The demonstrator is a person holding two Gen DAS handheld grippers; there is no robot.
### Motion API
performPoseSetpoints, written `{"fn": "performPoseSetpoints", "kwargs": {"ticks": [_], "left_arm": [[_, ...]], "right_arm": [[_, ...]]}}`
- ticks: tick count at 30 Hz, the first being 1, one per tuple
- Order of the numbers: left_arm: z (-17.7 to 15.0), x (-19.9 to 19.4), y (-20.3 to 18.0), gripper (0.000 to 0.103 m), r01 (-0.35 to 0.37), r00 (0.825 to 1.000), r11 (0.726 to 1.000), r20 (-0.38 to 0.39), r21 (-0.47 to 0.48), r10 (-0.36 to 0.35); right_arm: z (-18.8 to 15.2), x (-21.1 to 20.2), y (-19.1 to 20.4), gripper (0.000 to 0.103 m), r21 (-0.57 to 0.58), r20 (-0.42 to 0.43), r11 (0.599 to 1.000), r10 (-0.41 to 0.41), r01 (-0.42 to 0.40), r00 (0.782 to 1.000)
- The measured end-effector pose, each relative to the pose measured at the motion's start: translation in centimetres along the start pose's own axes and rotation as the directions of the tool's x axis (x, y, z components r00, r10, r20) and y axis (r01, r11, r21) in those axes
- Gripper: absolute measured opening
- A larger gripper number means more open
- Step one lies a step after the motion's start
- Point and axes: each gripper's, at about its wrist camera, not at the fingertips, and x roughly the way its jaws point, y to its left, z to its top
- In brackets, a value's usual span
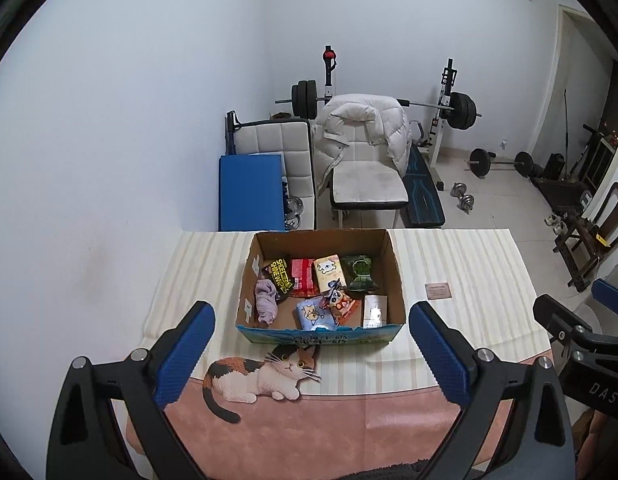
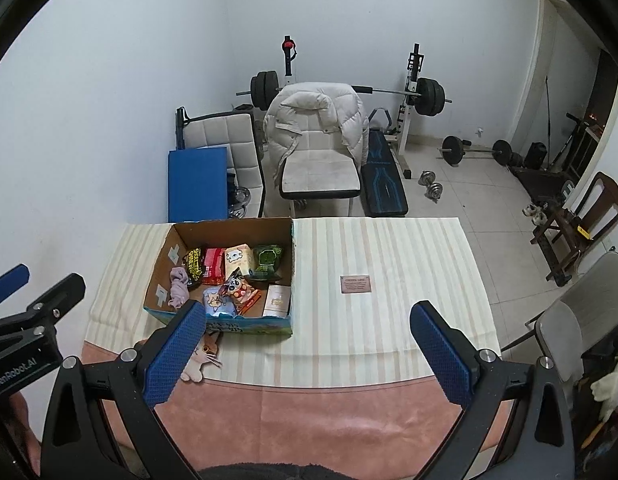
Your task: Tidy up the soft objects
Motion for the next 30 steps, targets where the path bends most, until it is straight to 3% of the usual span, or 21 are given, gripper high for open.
{"fn": "performPoseSetpoints", "kwargs": {"ticks": [30], "left_arm": [[-1.0,1.3,0.0,0.100,0.025,0.999,1.000,-0.038,0.012,-0.025]], "right_arm": [[-0.5,0.3,-0.3,0.103,-0.001,-0.005,1.000,-0.016,0.016,1.000]]}}
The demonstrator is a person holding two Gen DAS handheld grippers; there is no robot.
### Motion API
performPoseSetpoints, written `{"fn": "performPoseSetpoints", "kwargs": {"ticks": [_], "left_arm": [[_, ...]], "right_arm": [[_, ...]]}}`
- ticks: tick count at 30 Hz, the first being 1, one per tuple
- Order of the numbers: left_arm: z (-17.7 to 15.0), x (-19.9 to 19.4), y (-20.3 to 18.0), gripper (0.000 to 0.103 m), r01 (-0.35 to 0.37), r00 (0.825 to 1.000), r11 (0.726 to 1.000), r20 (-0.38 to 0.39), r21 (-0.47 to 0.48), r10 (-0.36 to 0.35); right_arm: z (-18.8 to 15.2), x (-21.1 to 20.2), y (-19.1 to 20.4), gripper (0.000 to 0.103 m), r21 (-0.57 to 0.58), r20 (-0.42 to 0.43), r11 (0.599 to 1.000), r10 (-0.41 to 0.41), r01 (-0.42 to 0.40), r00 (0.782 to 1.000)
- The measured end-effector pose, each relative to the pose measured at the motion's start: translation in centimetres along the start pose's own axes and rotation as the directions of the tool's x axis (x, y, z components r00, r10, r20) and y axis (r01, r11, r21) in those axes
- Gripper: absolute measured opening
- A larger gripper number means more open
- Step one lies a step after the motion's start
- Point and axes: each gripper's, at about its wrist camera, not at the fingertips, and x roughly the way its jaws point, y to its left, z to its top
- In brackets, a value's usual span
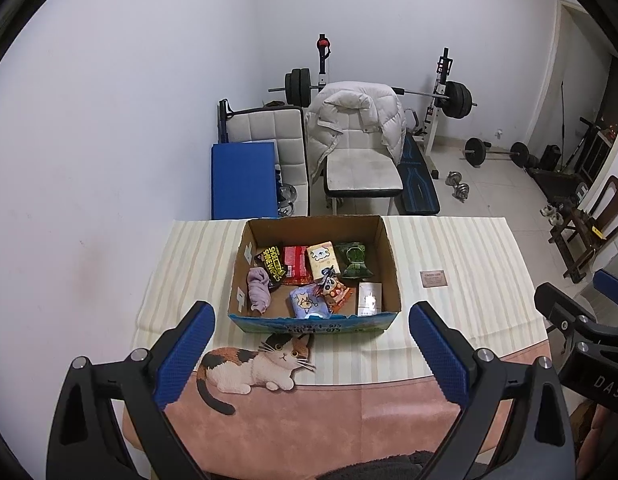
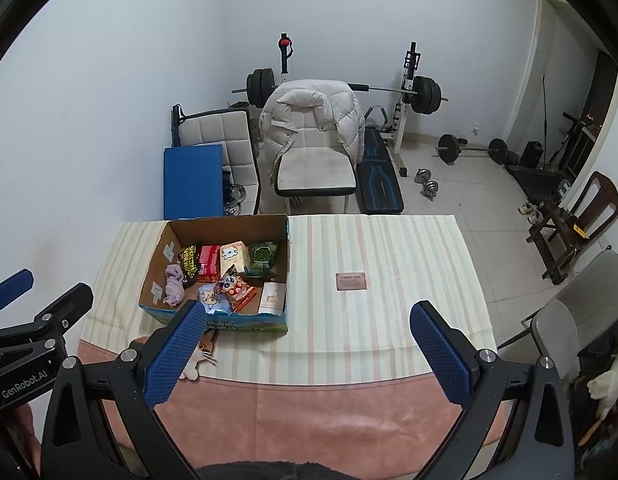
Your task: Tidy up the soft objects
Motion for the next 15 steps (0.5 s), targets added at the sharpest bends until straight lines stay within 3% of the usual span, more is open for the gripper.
{"fn": "performPoseSetpoints", "kwargs": {"ticks": [15], "left_arm": [[-0.33,0.16,-0.09,0.100,-0.001,1.000,1.000,0.001,-0.003,0.001]], "right_arm": [[-0.22,0.61,0.53,0.103,0.005,-0.008,1.000,-0.010,0.010,1.000]]}}
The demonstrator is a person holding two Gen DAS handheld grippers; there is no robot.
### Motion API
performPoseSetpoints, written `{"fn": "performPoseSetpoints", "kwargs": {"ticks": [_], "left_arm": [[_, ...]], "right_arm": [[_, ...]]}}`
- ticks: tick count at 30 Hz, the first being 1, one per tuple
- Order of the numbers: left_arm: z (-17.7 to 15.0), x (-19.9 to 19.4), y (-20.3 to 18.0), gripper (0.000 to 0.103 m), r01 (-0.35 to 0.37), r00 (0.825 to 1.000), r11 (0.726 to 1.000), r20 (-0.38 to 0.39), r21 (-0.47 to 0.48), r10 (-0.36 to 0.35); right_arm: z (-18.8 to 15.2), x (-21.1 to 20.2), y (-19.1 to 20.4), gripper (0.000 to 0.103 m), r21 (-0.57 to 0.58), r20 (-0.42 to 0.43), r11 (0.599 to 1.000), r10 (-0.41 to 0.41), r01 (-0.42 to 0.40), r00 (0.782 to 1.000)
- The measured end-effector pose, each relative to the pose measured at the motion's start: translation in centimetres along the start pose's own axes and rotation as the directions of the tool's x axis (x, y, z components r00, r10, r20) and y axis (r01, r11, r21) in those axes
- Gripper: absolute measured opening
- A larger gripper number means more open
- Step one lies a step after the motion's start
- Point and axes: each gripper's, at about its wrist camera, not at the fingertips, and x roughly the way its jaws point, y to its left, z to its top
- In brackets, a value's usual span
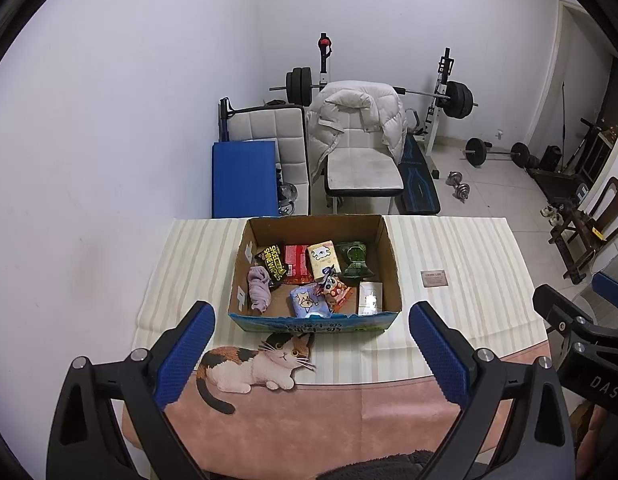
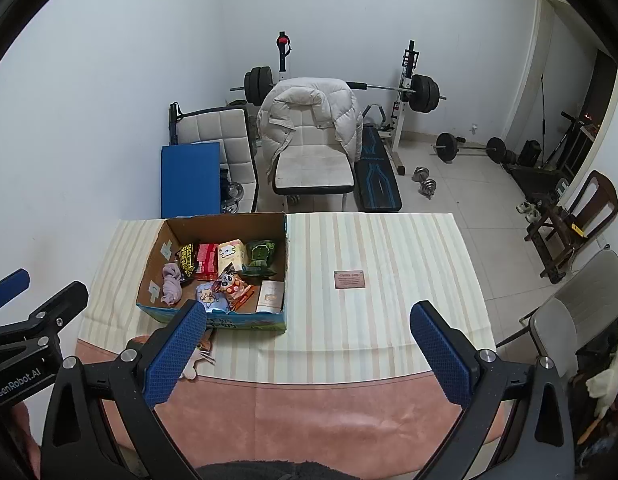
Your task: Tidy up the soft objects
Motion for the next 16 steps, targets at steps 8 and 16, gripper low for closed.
{"fn": "performPoseSetpoints", "kwargs": {"ticks": [8,16], "left_arm": [[-0.04,0.04,0.01,0.100,-0.002,1.000,1.000,-0.001,0.002,0.002],[0.00,-0.02,-0.03,0.100,-0.005,1.000,1.000,0.002,-0.001,0.005]], "right_arm": [[0.08,0.03,-0.06,0.103,0.002,0.004,1.000,-0.006,0.006,1.000],[0.20,0.07,-0.15,0.103,0.007,0.007,1.000,-0.007,0.007,1.000]]}}
